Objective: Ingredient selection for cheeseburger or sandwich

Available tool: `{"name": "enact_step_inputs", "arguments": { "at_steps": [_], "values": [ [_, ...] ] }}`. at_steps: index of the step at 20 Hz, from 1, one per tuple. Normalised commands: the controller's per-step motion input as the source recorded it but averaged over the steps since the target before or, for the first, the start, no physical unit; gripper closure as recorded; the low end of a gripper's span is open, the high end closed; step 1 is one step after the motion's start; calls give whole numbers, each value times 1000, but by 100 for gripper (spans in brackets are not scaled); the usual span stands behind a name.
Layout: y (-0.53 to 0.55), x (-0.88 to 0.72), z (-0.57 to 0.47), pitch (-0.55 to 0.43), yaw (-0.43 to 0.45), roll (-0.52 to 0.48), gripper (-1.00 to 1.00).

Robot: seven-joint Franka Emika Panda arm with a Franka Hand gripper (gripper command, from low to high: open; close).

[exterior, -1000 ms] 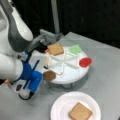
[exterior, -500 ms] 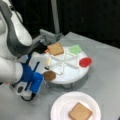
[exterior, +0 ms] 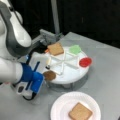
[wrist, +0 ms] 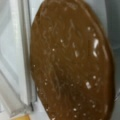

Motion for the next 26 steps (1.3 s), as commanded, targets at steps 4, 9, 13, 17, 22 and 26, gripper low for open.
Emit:
{"name": "enact_step_inputs", "arguments": {
  "at_steps": [4,9,13,17,22,26],
  "values": [
    [-147,-9,-128,-104,9,396,-100],
    [-223,11,-158,-105,1,396,-100],
    [-261,34,-183,-107,13,401,-100],
    [-184,110,-144,-64,-25,316,-100],
    [-53,153,-90,-58,-29,257,-100],
    [-29,119,-53,-57,-12,230,-100]
  ]
}}
